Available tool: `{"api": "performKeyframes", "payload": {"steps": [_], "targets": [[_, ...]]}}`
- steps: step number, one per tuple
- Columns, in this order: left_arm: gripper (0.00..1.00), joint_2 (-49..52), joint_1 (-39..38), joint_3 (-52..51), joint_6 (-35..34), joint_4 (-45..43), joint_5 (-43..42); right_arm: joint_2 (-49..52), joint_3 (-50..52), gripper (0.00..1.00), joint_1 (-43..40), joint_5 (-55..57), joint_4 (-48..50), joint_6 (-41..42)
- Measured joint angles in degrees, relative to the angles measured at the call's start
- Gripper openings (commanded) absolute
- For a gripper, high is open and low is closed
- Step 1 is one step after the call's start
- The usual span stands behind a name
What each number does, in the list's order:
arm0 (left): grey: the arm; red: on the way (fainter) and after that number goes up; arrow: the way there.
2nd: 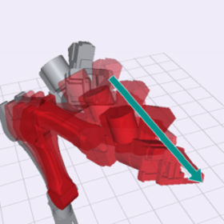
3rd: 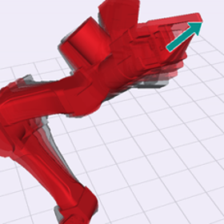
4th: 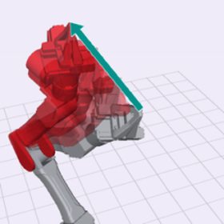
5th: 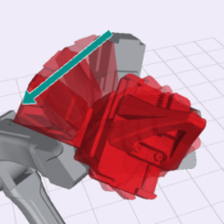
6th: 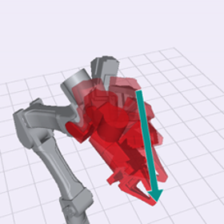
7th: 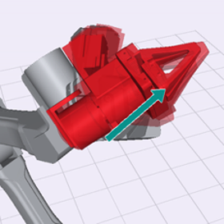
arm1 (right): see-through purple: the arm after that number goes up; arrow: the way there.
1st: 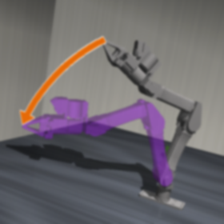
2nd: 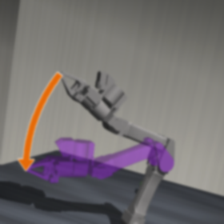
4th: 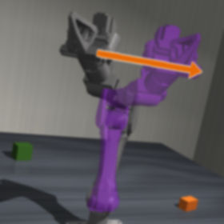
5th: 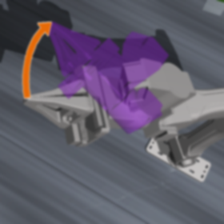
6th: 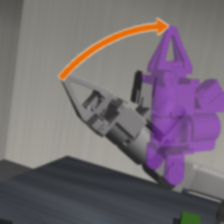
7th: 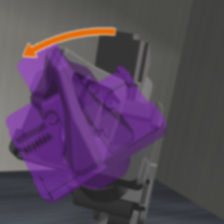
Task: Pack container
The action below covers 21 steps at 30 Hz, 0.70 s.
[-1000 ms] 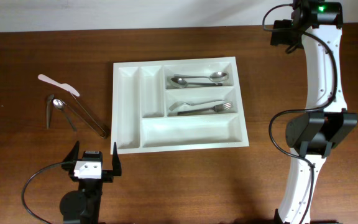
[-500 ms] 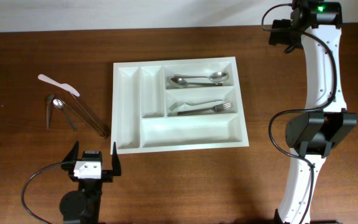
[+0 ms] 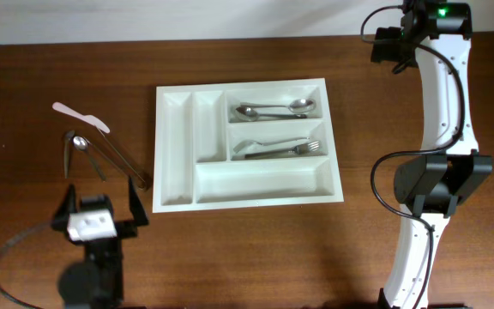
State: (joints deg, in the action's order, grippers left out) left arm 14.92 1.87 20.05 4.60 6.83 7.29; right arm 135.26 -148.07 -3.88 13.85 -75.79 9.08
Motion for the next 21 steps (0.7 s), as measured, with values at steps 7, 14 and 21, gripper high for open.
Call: {"api": "performKeyframes", "payload": {"steps": [7, 14, 21], "targets": [[0.99, 28.5, 0.0, 27.8, -0.4, 15.0, 0.7, 0.0, 0.0, 0.99, 0.0, -0.2, -0.1, 0.0], [0.99, 50.2, 0.0, 48.9, -0.6, 27.5, -3.1, 0.0, 0.0, 0.99, 0.0, -0.2, 0.0, 0.0], [0.99, 59.5, 0.0, 51.2, -0.6, 34.1, -18.3, 0.0, 0.0, 0.99, 0.0, -0.2, -0.1, 0.0]]}}
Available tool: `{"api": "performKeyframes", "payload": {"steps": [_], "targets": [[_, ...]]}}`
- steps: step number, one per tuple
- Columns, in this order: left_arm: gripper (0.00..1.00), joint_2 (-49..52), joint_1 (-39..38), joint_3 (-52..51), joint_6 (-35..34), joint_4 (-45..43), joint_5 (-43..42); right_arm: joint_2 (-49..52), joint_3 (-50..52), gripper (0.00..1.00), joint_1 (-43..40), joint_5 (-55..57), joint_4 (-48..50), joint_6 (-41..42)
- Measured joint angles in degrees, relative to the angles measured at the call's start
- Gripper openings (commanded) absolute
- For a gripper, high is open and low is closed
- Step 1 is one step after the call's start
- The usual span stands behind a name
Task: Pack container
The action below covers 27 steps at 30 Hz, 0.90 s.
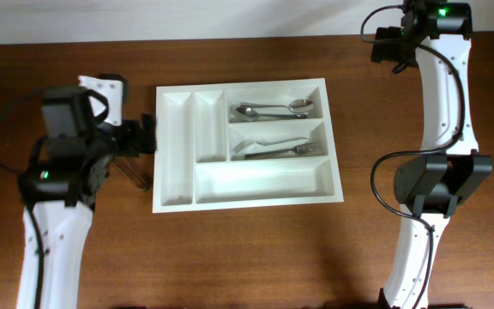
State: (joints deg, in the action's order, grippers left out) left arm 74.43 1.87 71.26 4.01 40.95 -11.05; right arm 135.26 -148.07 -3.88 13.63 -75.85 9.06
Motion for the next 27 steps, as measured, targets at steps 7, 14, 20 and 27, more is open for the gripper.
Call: {"api": "performKeyframes", "payload": {"steps": [7, 14, 20, 27], "targets": [[0.99, 4.6, 0.0, 0.0, 0.0, 1.2, -9.8, 0.0, 0.0, 0.99, 0.0, 0.0, 0.0, 0.0], [0.99, 4.7, -0.2, 0.0, -6.8, -1.1, -3.6, 0.0, 0.0, 0.99, 0.0, 0.0, 0.0, 0.0], [0.99, 7.6, -0.2, 0.2, -24.8, 2.1, 16.0, 0.0, 0.0, 0.99, 0.0, 0.0, 0.0, 0.0], [0.99, 17.4, -0.2, 0.3, -40.3, 7.1, 25.8, 0.0, 0.0, 0.99, 0.0, 0.0, 0.0, 0.0]]}}
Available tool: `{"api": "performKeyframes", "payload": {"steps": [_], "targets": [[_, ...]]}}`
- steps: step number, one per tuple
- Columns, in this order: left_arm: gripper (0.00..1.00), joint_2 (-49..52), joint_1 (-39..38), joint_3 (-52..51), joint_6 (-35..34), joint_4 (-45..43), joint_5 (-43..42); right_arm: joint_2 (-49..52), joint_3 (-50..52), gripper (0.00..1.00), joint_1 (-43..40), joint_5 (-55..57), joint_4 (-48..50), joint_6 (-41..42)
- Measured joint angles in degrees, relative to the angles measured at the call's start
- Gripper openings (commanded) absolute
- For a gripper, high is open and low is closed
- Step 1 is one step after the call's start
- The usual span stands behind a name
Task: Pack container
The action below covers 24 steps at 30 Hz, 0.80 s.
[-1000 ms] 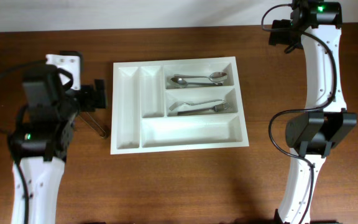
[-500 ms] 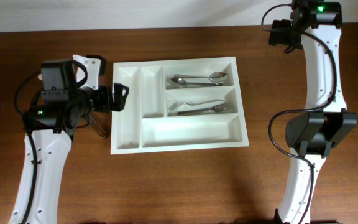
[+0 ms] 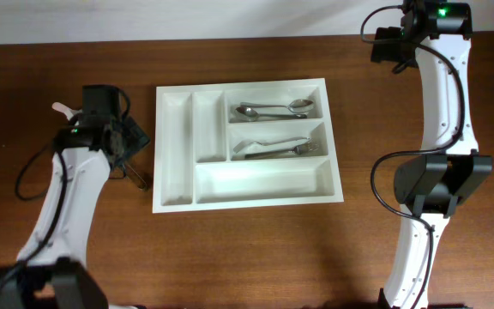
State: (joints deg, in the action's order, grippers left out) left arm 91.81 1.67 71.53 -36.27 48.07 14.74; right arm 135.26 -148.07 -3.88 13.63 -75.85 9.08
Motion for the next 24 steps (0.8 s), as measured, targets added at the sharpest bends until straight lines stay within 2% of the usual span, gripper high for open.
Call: {"api": "performKeyframes", "payload": {"steps": [3, 10, 15, 24], "targets": [[0.99, 4.8, 0.0, 0.0, -4.3, -0.1, 1.8, 0.0, 0.0, 0.99, 0.0, 0.0, 0.0, 0.0], [0.99, 10.0, 0.7, 0.0, -9.5, -1.1, 2.3, 0.0, 0.0, 0.99, 0.0, 0.0, 0.0, 0.0], [1.0, 11.7, 3.1, 0.0, -10.8, -3.1, 1.9, 0.0, 0.0, 0.99, 0.0, 0.0, 0.0, 0.0], [0.99, 17.3, 6.5, 0.0, -10.6, -3.9, -3.6, 0.0, 0.0, 0.99, 0.0, 0.0, 0.0, 0.0]]}}
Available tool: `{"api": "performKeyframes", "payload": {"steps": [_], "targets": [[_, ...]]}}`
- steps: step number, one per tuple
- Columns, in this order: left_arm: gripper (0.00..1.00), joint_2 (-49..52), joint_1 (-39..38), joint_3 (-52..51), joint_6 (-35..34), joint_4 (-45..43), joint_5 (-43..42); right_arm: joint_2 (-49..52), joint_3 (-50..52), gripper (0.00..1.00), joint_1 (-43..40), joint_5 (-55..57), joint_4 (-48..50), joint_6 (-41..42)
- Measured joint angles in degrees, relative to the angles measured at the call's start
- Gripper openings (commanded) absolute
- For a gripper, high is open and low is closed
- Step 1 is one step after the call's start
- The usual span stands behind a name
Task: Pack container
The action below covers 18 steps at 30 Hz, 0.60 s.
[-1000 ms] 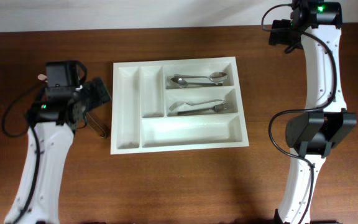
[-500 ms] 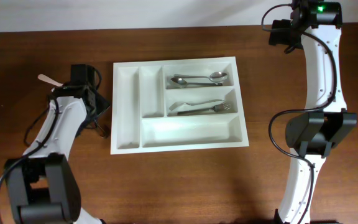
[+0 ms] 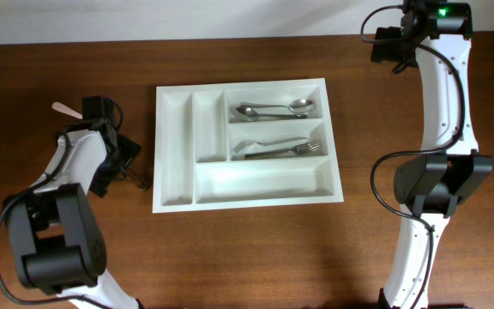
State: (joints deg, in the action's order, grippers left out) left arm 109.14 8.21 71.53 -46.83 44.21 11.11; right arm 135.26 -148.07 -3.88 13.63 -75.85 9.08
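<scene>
A white cutlery tray [image 3: 247, 144] lies at the table's centre, with spoons [image 3: 273, 109] in its top right compartment and forks [image 3: 280, 148] in the one below. Its two left slots and long front compartment hold nothing. My left gripper [image 3: 122, 160] hangs low just left of the tray, over the loose cutlery, and hides most of it. A white handle tip [image 3: 62, 107] and a dark utensil end [image 3: 141, 183] stick out from under the arm. Whether the fingers hold anything does not show. My right arm [image 3: 440, 103] stretches along the right side, its gripper end [image 3: 389, 48] at the far edge.
The brown wooden table [image 3: 256, 249] carries only the tray and the loose cutlery at the left. The left arm's links [image 3: 54, 232] lie over the front left corner.
My left gripper has moved a little toward the front, down onto the loose cutlery left of the tray. The arm's lower links now lie over the front left. The right arm has not moved.
At first my left arm sat folded at the front left, fingers open, and the loose cutlery lay in plain view. Then it was stretched over that cutlery beside the tray. Now the gripper is low on the pile. The tray's contents have not changed.
</scene>
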Motion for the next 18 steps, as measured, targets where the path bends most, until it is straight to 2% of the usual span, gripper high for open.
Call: {"api": "performKeyframes", "payload": {"steps": [5, 10, 11, 18], "targets": [[0.96, 1.1, 0.0, 0.0, 2.9, -1.7, -2.6, 0.0, 0.0, 0.99, 0.0, 0.0, 0.0, 0.0], [0.89, 1.1, 0.0, 0.0, 5.7, -3.2, -4.6, 0.0, 0.0, 0.99, 0.0, 0.0, 0.0, 0.0], [0.82, 1.1, 0.0, 0.0, 6.0, -3.2, -4.8, 0.0, 0.0, 0.99, 0.0, 0.0, 0.0, 0.0], [0.65, 1.1, 0.0, 0.0, 7.0, -3.3, -5.4, 0.0, 0.0, 0.99, 0.0, 0.0, 0.0, 0.0]]}}
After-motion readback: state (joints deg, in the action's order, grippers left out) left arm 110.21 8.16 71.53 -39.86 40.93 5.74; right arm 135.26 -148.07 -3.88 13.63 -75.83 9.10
